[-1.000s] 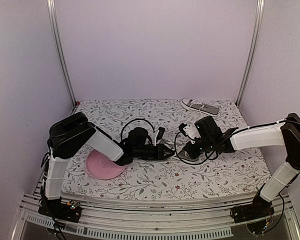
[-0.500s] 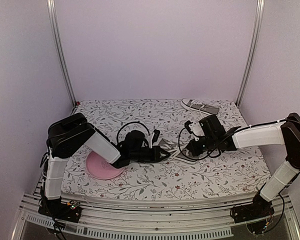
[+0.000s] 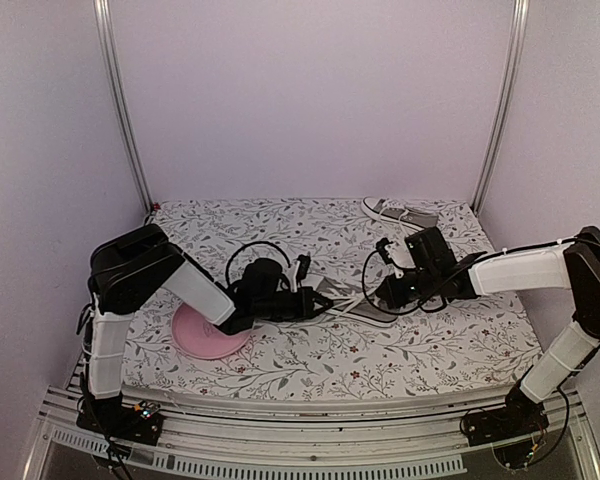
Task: Tie the shoes
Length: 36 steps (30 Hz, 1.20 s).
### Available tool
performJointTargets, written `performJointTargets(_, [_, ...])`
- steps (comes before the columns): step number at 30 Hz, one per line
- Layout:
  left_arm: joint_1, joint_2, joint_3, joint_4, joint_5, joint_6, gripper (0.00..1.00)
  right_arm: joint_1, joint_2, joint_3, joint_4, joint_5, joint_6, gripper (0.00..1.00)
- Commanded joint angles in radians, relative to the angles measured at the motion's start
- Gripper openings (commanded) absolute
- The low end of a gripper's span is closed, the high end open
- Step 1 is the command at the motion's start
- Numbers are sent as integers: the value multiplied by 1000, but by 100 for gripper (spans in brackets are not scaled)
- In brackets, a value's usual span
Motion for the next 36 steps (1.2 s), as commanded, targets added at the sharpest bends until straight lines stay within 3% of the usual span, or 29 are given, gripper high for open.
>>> performJointTargets(1, [31,-30,-31,-21,-66,-13,0,-26,-15,-20,-22,9,23,2])
performJointTargets(13, [48,-44,-58,-21,-100,-28,0,-48,-22,-28,-22,-2,30,2])
performJointTargets(20, [49,-39,-25,-20,-39,18,0,-47,-42,-31,2,-89,1,4])
performJointTargets(22, [49,-45,-24,-12,-24,35,10,-48,-59,-34,7,-114,-10,8])
performJointTargets(24, [49,-63,-24,-14,-17,60,32,-47,-83,-36,6,-142,-23,16])
performJointTargets(25, [49,-75,-24,-27,-15,71,42,-47,-95,-38,3,-158,-28,27])
performJointTargets(27, [49,-101,-27,-58,-20,82,53,-48,-126,-40,-3,-181,-34,45])
performJointTargets(31, [47,-139,-63,-71,-32,54,62,-52,-189,-54,-9,-178,-17,68])
performJointTargets(36, [46,-120,-88,-24,6,-27,68,-91,-217,-77,16,-201,38,77])
